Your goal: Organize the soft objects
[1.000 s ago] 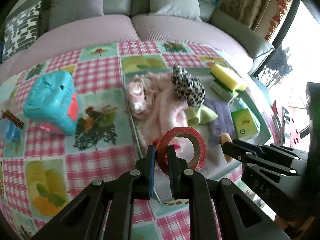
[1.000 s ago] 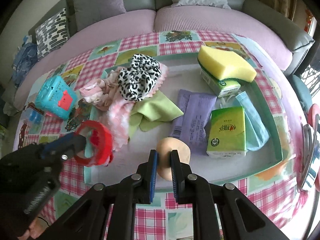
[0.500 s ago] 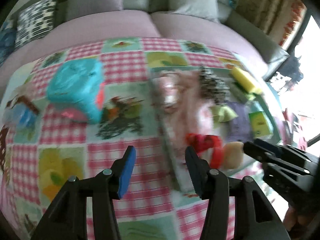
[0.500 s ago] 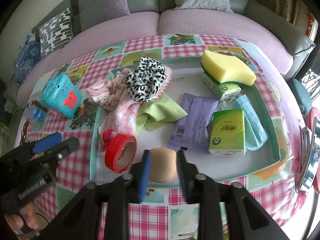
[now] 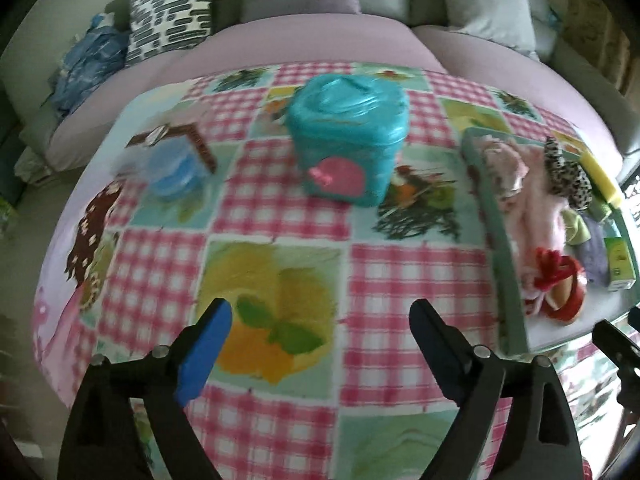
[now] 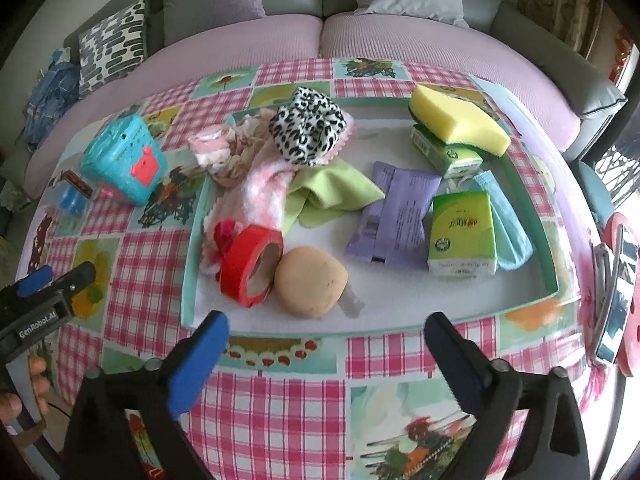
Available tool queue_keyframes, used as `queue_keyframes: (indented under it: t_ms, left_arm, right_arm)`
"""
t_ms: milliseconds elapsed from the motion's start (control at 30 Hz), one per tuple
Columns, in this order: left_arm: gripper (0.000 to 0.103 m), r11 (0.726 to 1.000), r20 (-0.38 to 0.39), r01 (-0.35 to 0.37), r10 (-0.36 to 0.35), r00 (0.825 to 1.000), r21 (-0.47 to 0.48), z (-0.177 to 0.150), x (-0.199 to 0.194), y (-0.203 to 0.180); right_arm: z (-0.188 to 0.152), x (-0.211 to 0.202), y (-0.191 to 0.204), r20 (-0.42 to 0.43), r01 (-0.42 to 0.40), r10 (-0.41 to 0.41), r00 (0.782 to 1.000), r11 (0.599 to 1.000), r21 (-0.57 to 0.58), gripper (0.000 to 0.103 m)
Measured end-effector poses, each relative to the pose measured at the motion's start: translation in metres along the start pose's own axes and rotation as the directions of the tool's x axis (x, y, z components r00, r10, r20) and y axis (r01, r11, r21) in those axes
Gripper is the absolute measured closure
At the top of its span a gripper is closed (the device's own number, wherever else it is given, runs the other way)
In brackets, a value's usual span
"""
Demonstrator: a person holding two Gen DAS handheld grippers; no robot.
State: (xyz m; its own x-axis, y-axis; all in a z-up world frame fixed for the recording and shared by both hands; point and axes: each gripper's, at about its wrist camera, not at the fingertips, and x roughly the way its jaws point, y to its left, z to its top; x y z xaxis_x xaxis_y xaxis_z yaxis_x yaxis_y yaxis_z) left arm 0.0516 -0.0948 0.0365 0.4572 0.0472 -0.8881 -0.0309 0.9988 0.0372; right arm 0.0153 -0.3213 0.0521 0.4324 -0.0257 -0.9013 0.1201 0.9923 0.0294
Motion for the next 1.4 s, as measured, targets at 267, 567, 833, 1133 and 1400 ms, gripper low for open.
queue_keyframes:
  t_ms: [267,567,833,1133,1400]
  left_arm:
    - [0.012,0.999,-0.007,0.007,-0.006,1.0,0.034,-0.022,-0.007,-0.003]
    - [0.012,0.999,-0.001,0.028,-0.028,1.0,0.036,-0.028,-0.017,-0.01]
    - [0.012,1.0,-0.021,-0.023,0.024,0.999,0.016,-0.027,-0.014,-0.009]
    - [0.012,0.995,-0.024,-0.089,0.09,0.996,0.036,-0.028,-0.013,-0.012]
    - [0.012,0.994,-0.017,-0.094,0.094,0.995,0.051,-0.028,-0.012,-0.015]
  right_arm:
    - [-0.016,-0.006,0.001,0.003,0.001,-0.001,1.0,1.0,0.026,0.0]
    - [-0.021,-0.011,0.0,0.01,0.005,-0.005,1.0,1.0,0.025,0.0]
    - [-0.022,-0.011,-0.001,0.017,0.011,-0.011,1.0,1.0,0.016,0.0]
    - [-0.022,-0.013,-0.004,0.028,0.019,-0.019,0.999,1.0,0.009,0.0]
    - [-0.022,-0.015,-0.006,0.039,0.032,-0.033,0.999,0.999,0.003,0.0]
